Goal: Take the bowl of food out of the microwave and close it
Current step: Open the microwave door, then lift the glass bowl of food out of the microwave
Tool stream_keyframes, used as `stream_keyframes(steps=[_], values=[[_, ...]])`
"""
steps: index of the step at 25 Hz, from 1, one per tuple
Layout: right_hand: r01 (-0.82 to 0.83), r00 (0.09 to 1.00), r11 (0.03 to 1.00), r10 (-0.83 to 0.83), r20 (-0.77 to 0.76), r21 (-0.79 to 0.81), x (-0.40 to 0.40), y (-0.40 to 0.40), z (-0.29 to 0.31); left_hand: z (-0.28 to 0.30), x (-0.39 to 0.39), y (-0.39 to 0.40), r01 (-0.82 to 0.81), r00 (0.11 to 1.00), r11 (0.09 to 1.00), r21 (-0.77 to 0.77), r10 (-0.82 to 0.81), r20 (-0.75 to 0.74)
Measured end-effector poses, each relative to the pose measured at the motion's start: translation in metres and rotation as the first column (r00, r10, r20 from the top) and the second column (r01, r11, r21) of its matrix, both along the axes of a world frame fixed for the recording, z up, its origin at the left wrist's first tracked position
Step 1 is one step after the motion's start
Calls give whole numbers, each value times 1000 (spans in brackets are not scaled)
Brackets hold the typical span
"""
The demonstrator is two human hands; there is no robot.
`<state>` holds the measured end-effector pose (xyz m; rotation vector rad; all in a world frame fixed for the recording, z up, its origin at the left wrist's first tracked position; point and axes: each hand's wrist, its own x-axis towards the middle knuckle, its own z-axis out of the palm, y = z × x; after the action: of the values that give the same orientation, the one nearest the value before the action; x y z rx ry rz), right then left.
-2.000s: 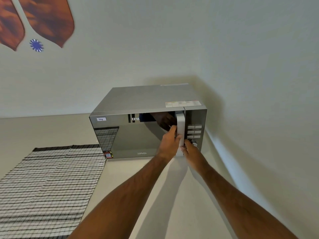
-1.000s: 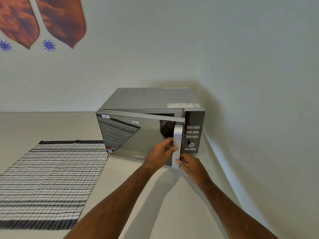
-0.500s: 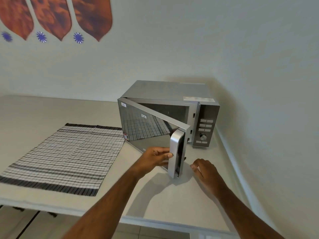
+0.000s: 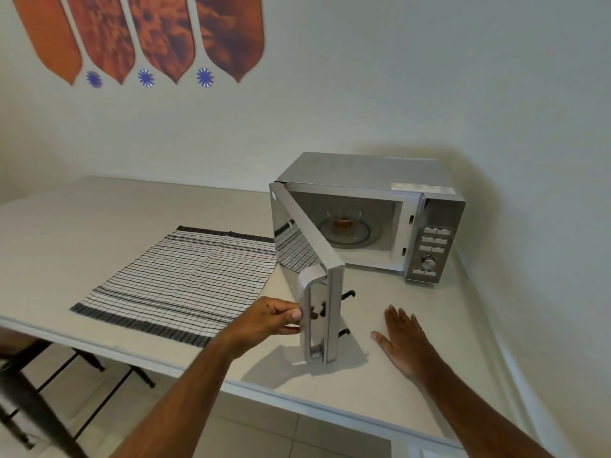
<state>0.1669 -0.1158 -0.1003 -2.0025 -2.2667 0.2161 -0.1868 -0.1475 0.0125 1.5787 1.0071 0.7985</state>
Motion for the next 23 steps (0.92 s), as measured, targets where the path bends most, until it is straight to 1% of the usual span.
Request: stream_keyframes(steps=[4,7,8,13,16,18,19,20,21,22,23], values=[[-1,1000,1000,1,-14,-10,-15,4,-2,-13,-41,-23,-184,983,982,47,184,4],[14,1000,1000,-14,-21,-23,-20,5,-3,-18,-71,-37,-336,941,939,68,338,-20],[16,1000,1000,-16,-21,-23,-20,6,-3,-20,-80,-41,-376,926,924,62,378,-6],[19,999,1000,-19,-31,-22,-20,5,-5,-27,-113,-58,-565,824,820,92,557,103],[19,999,1000,-20,-36,-20,-18,4,-5,-24,-120,-60,-682,727,730,27,675,126],[22,999,1000,-22,-42,-15,-17,4,-5,-22,-123,-59,-708,690,706,-32,701,179],[21,998,1000,-21,-53,-11,-17,4,-5,-17,-120,-59,-721,675,692,-18,709,205],[15,998,1000,-15,-65,-7,-16,4,-5,-8,-116,-60,-753,647,656,47,727,230],[5,997,1000,-5,-75,-1,-17,4,-5,5,-111,-60,-794,608,587,162,751,260],[-3,996,1000,3,-91,3,-16,4,-4,23,-105,-60,-815,570,489,310,771,283],[-11,993,1000,12,-115,6,-16,4,-3,43,-97,-59,-800,547,386,460,784,293]])
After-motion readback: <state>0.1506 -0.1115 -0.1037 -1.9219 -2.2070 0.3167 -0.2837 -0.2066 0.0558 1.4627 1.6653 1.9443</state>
